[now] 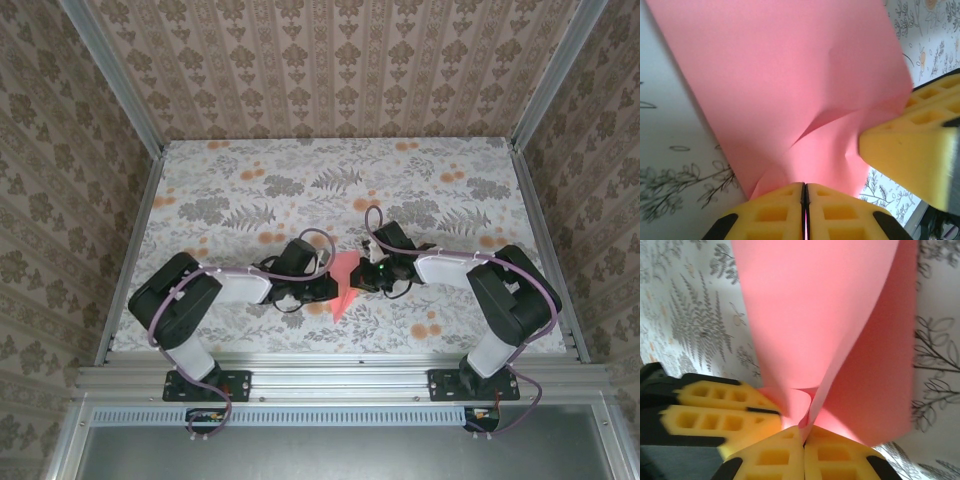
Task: Fold a paper plane with a square sheet of paper (pick it up from the middle)
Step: Fourth fold the wing at the center of the table.
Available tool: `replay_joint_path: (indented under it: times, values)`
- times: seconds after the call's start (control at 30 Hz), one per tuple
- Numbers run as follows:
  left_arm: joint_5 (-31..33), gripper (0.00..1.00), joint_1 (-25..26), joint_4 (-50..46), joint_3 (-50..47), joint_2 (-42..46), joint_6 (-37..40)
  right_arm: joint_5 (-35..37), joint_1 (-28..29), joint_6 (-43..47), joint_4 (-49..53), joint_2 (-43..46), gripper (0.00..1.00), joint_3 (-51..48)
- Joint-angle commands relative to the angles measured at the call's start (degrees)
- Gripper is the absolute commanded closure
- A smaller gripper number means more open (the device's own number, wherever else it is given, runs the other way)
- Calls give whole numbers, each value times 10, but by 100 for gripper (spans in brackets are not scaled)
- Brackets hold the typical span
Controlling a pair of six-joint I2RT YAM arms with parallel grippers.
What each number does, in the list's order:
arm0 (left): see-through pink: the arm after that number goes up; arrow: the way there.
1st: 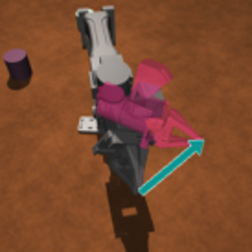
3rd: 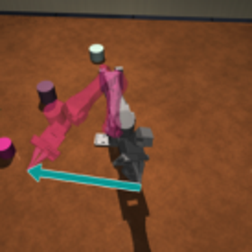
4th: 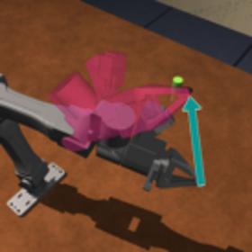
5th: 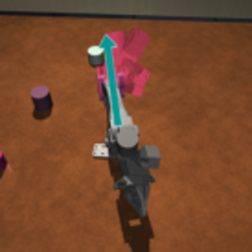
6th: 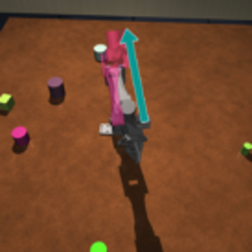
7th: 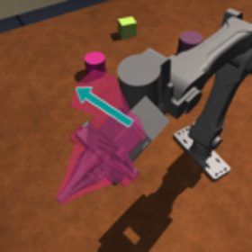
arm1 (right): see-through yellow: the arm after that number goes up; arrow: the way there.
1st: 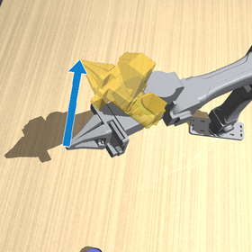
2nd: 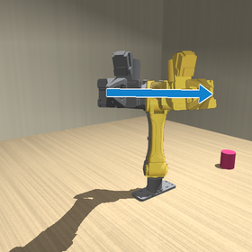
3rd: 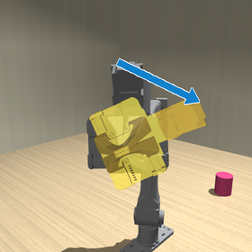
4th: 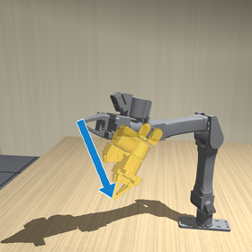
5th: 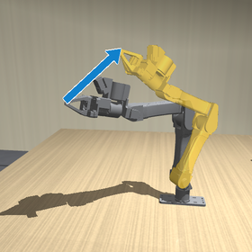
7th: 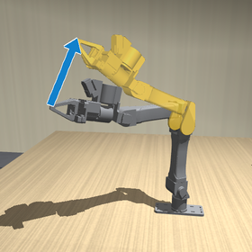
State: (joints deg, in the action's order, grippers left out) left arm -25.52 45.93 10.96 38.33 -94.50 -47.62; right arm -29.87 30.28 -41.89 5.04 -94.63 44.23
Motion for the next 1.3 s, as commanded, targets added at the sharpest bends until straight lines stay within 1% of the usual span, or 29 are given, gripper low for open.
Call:
replay_joint_path:
  times: [0.0,0.2,0.37,0.77,1.1,1.2,1.27]
  values:
    - [11,87,-10,-51,25,44,34,26,-1,20,38,26,93,-2]
    - [15,85,-12,-85,23,72,46,27,-9,15,24,39,93,-21]
    - [10,85,-7,-88,15,75,46,26,-12,15,15,36,93,-31]
    - [5,87,3,-85,25,39,58,24,-25,15,-1,38,93,-61]
    - [5,88,22,-78,50,2,58,19,-27,17,1,39,93,-58]
    - [21,88,22,-85,50,13,56,17,-27,19,1,39,93,-57]
    - [67,87,22,-115,49,34,52,17,-27,19,-2,38,93,-59]
